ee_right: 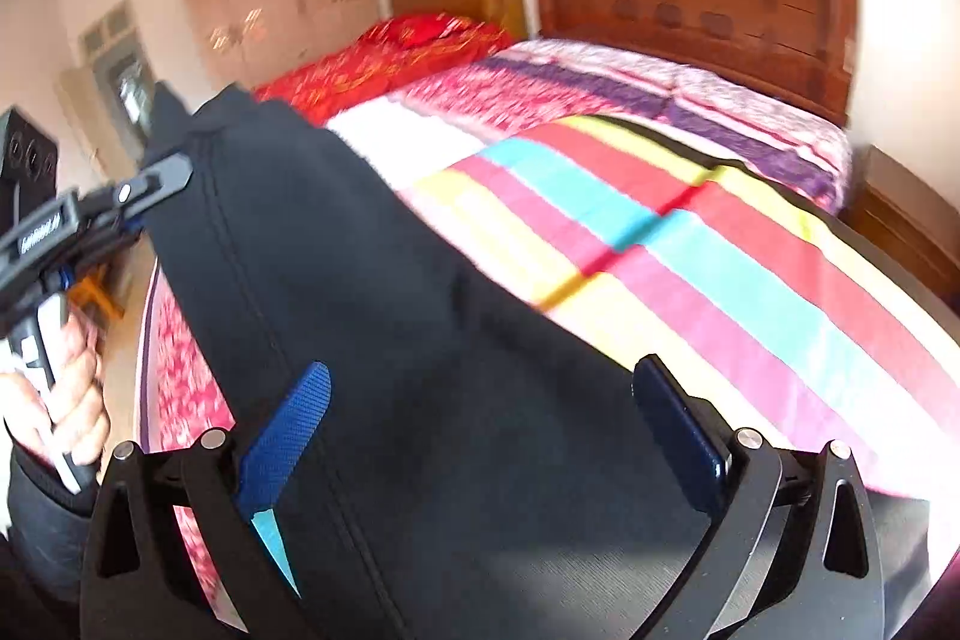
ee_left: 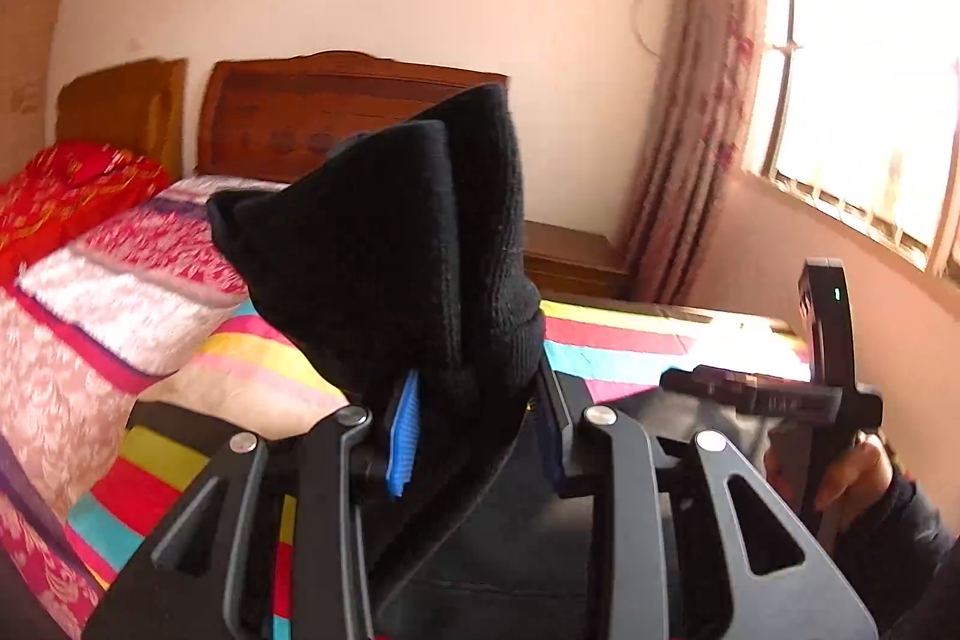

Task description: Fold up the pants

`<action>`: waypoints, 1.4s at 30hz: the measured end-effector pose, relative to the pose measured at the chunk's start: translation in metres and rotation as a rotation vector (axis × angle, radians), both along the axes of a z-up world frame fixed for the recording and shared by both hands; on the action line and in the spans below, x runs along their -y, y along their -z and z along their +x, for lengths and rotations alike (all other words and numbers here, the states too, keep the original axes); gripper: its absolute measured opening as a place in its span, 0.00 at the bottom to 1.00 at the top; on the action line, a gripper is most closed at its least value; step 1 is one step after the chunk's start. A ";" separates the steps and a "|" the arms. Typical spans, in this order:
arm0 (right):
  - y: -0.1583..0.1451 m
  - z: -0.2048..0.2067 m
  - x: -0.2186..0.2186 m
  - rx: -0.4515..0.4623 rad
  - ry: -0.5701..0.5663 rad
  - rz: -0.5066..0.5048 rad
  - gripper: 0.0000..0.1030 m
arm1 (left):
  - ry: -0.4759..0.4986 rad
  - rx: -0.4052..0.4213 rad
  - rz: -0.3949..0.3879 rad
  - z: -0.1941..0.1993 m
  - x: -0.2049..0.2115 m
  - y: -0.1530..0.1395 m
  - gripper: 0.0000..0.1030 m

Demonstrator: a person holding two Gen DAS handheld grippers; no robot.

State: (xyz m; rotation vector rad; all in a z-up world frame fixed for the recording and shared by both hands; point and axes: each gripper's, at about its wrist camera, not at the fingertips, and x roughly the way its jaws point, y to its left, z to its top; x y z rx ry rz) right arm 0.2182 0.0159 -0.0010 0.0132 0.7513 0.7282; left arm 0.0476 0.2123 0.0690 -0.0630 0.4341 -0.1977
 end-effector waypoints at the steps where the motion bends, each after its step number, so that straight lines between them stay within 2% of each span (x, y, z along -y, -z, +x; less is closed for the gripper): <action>1: -0.001 -0.002 0.033 -0.013 0.090 0.045 0.95 | 0.057 -0.009 0.061 -0.001 0.030 0.007 0.31; 3: 0.000 -0.012 0.098 -0.031 0.262 0.133 0.95 | 0.165 -0.059 0.159 -0.004 0.083 0.034 0.31; 5: 0.001 -0.029 0.157 -0.048 0.407 0.225 0.95 | 0.268 -0.149 0.217 -0.004 0.127 0.073 0.31; 7: -0.002 -0.049 0.206 -0.048 0.504 0.305 0.95 | 0.342 -0.233 0.317 -0.004 0.163 0.117 0.33; 8: -0.005 -0.055 0.225 -0.047 0.538 0.331 0.95 | 0.351 -0.247 0.385 -0.007 0.177 0.134 0.37; 9: -0.006 -0.064 0.238 -0.047 0.558 0.341 0.95 | 0.337 -0.216 0.450 -0.013 0.185 0.143 0.47; 11: -0.006 -0.079 0.259 -0.059 0.561 0.335 0.95 | 0.324 -0.188 0.488 -0.019 0.185 0.146 0.58; 13: -0.001 -0.088 0.264 -0.071 0.541 0.313 0.95 | 0.360 -0.191 0.422 -0.023 0.174 0.134 0.87; 16: 0.017 -0.096 0.249 -0.114 0.481 0.263 0.95 | 0.400 -0.159 0.346 -0.048 0.153 0.111 0.96; 18: 0.032 -0.104 0.229 -0.145 0.408 0.223 0.95 | 0.381 -0.143 0.326 -0.061 0.137 0.102 0.96; 21: 0.053 -0.107 0.190 -0.207 0.307 0.156 0.95 | 0.239 -0.168 0.263 -0.056 0.095 0.094 0.98; 24: 0.072 -0.109 0.168 -0.329 0.197 0.267 0.95 | 0.026 -0.197 0.159 -0.038 0.043 0.095 0.98; 26: 0.080 -0.106 0.155 -0.387 0.168 0.299 0.95 | -0.008 -0.208 0.043 -0.028 0.015 0.095 0.98; 28: 0.083 -0.100 0.147 -0.385 0.168 0.309 0.95 | -0.019 -0.217 -0.022 -0.018 0.003 0.101 0.98; 31: 0.091 -0.084 0.149 -0.423 0.223 0.382 0.84 | -0.044 -0.254 -0.024 0.000 0.001 0.115 0.98; 33: 0.093 -0.075 0.149 -0.417 0.259 0.374 0.62 | -0.064 -0.282 0.000 0.007 0.002 0.126 0.98; 34: 0.093 -0.073 0.147 -0.422 0.264 0.357 0.39 | -0.073 -0.296 0.008 0.010 0.004 0.132 0.98; 35: 0.090 -0.073 0.144 -0.399 0.260 0.353 0.26 | -0.084 -0.309 0.019 0.012 0.007 0.137 0.98; 39: 0.054 -0.102 0.124 -0.119 0.169 0.238 0.21 | -0.110 -0.308 0.047 0.011 0.011 0.138 0.98; 40: 0.055 -0.105 0.121 -0.083 0.160 0.209 0.20 | -0.119 -0.299 0.062 0.009 0.012 0.135 0.98; 41: 0.066 -0.100 0.122 -0.119 0.185 0.164 0.20 | -0.132 -0.288 0.086 0.007 0.016 0.130 0.98; 42: 0.083 -0.091 0.130 -0.213 0.226 0.176 0.20 | -0.141 -0.274 0.112 0.004 0.021 0.125 0.98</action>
